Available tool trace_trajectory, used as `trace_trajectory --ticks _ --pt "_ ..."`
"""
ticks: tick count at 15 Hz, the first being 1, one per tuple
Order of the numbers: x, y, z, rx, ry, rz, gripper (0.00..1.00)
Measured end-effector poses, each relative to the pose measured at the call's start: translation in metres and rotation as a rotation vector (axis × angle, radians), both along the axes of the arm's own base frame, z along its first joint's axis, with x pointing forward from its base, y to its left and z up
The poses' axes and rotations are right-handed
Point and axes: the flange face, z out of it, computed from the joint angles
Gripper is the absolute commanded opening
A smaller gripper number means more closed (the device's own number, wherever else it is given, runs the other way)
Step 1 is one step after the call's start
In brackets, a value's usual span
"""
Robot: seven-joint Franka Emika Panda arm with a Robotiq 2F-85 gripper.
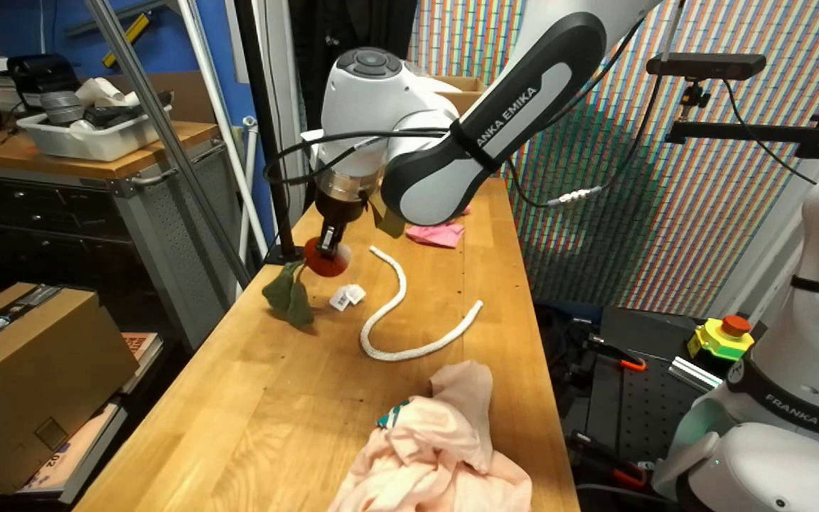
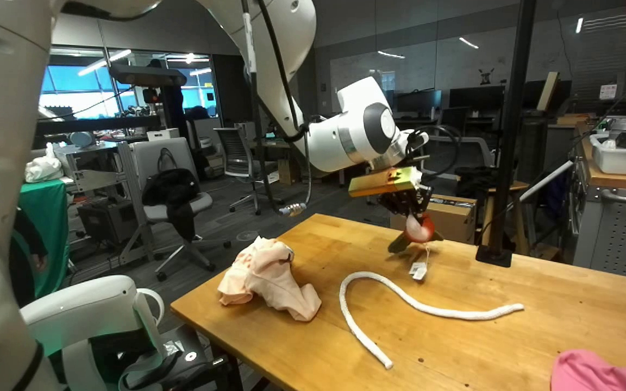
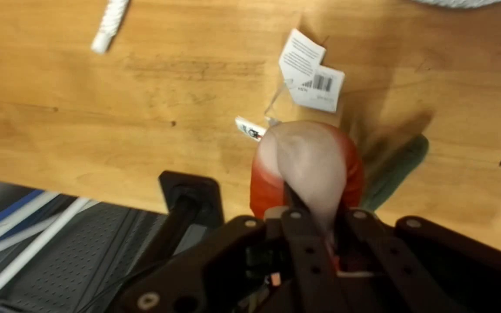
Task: Move the pink t-shirt to the right, move the peach t-shirt to the left, move the radish to the right, move the rope backwards
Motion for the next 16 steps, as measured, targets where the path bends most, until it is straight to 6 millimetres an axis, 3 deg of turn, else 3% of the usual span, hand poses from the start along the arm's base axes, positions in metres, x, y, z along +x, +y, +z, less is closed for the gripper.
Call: trace_trajectory --ticks 3,7,16 --pt "0.0 -0.009 0.043 -0.048 -0.134 -0.071 0.04" --pt "-0.004 -0.018 0.078 -0.097 -0.296 -0.163 0.04" --pt "-0.007 -0.041 0.098 -0.126 -0.476 -0.424 0.04"
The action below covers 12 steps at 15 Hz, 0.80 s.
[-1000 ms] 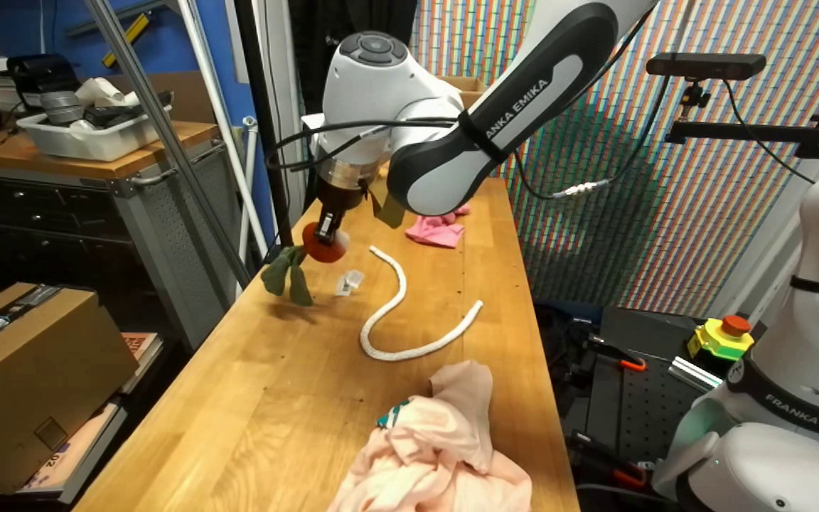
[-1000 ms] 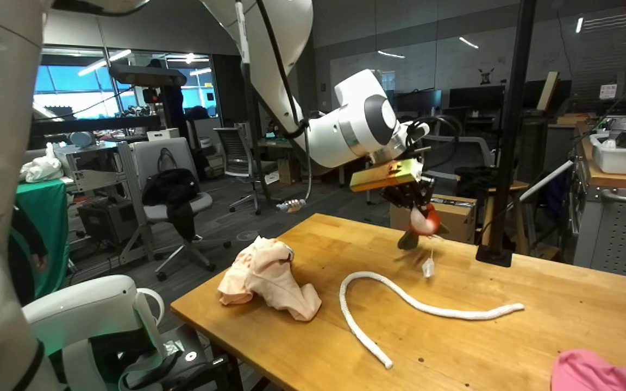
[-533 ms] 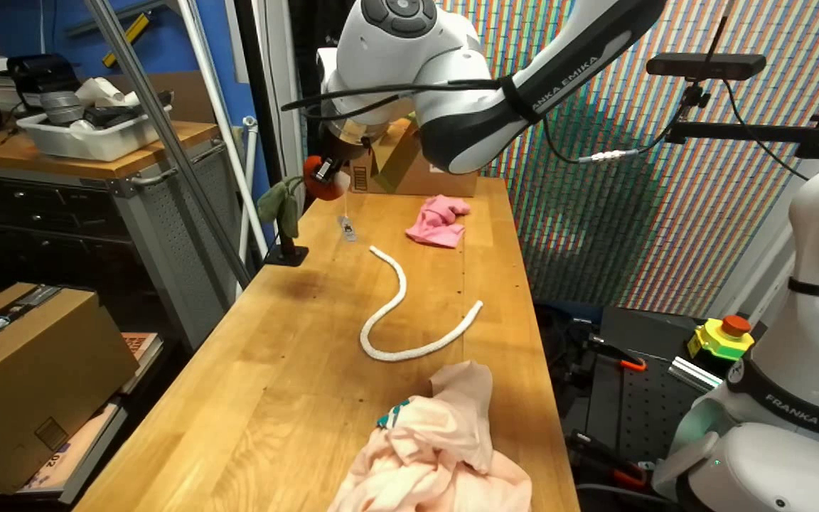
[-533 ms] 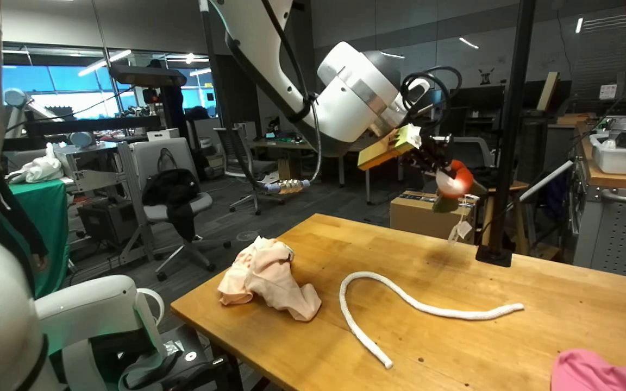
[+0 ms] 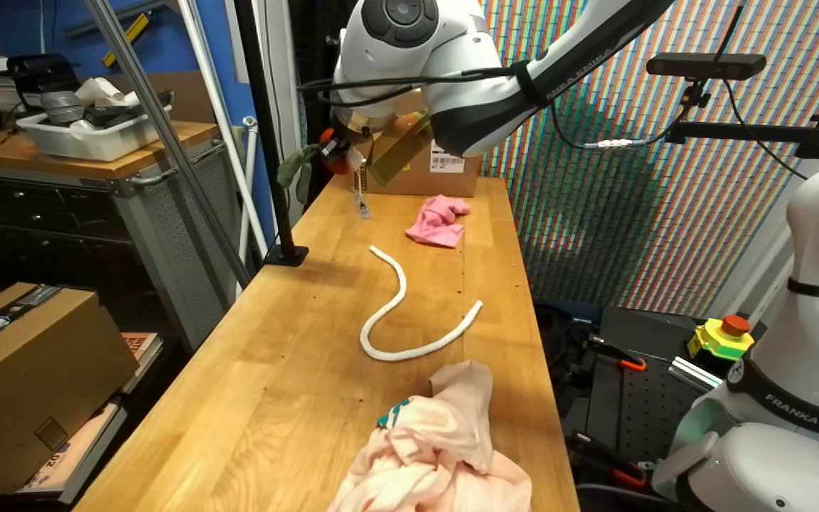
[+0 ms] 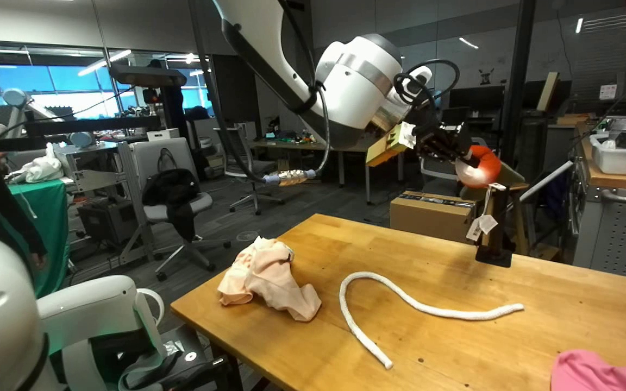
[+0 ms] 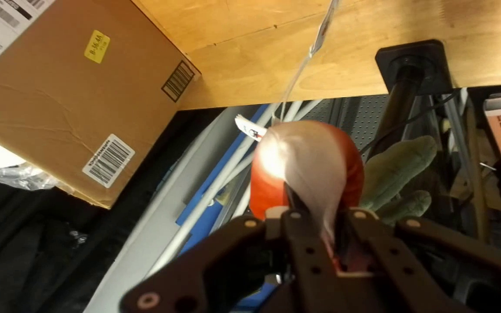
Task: Move the pink t-shirt to the right, move the peach t-shirt to the left, move the radish to the right, move the rope backwards
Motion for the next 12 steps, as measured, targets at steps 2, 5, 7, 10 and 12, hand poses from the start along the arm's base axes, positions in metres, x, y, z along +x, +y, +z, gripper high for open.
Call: trace_trajectory --ticks 2,5,7,10,12 --pt "0.005 -0.008 0.004 0.017 -0.018 -0.045 0.04" --pt "0.02 -0.026 0.009 0.031 -0.038 -0.092 0.04" --pt "0.034 -0.04 0.007 0.038 -0.044 -0.121 0.04" --pt "0.056 -0.056 -0.004 0.059 -0.035 -0.16 0.04" --pt "0.07 -0.064 -0.013 0.08 -0.013 -0.178 0.04"
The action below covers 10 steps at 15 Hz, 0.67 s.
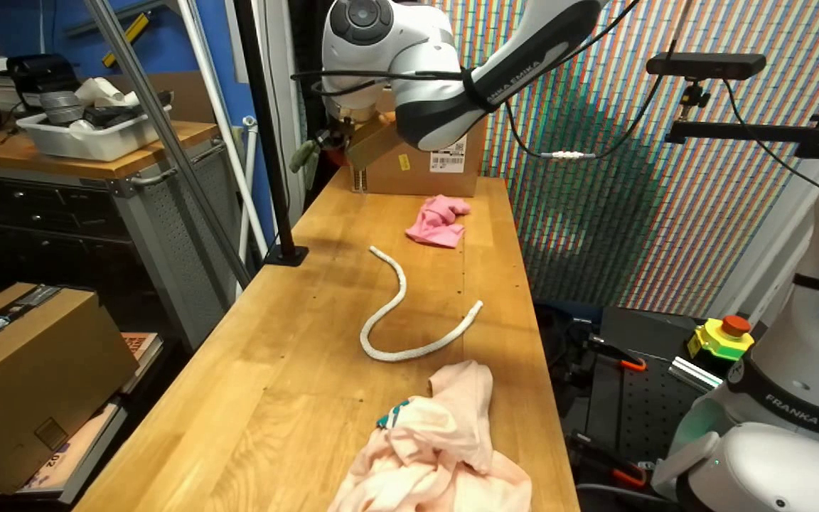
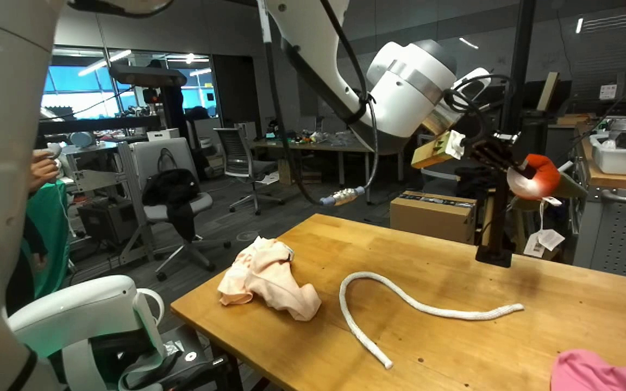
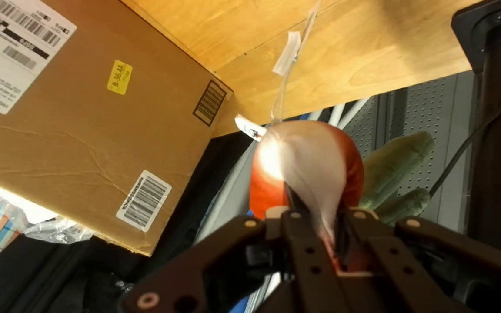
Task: Move the pink t-shirt to the right, move the peach t-shirt to the left, move the radish to the right, move the rope backwards
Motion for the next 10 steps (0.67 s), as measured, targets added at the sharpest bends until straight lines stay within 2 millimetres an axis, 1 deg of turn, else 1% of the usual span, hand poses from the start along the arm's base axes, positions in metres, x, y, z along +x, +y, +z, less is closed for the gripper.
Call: trace_trajectory --ticks 4,10 --pt "0.029 -0.014 -0.011 0.026 0.05 -0.03 0.04" --pt "0.067 -0.04 -0.016 -0.025 0.095 -0.131 0.04"
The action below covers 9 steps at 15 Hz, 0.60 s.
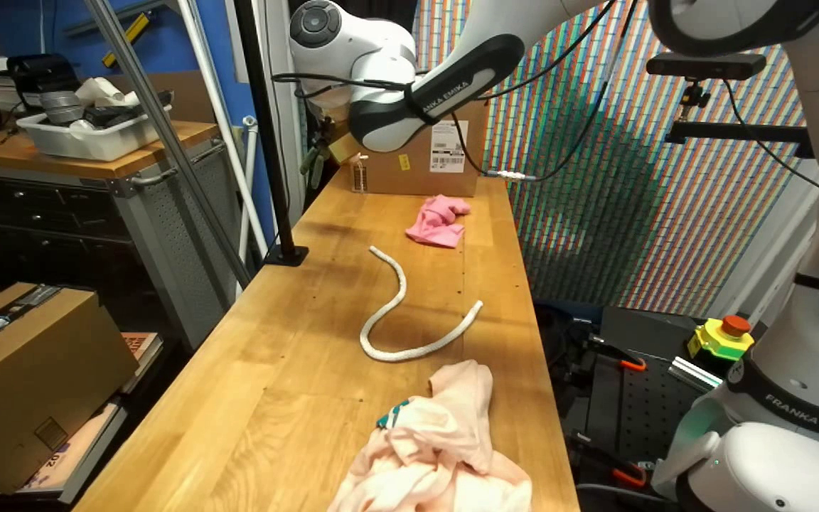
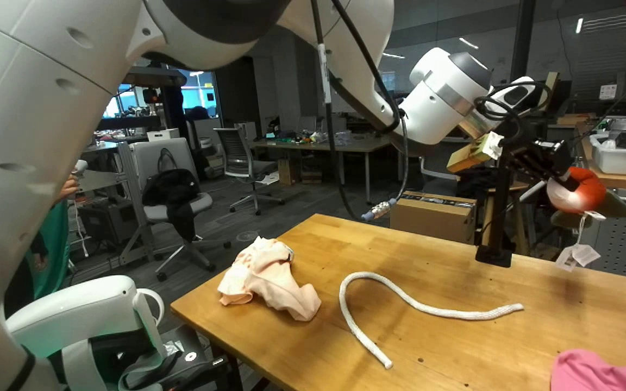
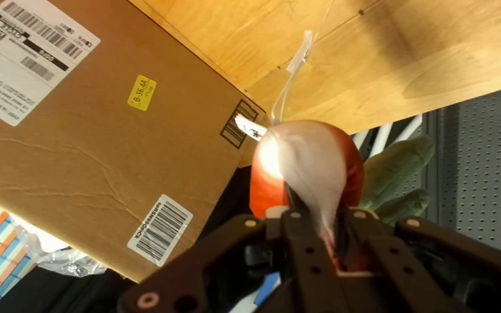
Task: Move the pink t-shirt to the right, move the peach t-shirt to the left, move the radish to the right, move the rope backwards
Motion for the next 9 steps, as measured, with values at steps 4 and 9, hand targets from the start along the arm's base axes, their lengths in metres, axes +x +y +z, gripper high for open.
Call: trace_trajectory --ticks 4,9 --pt "0.021 -0.019 -0.007 -0.009 -0.003 -0.046 0.04" --pt "0.04 -0.029 -0.009 0.06 -0.032 -0.069 0.04"
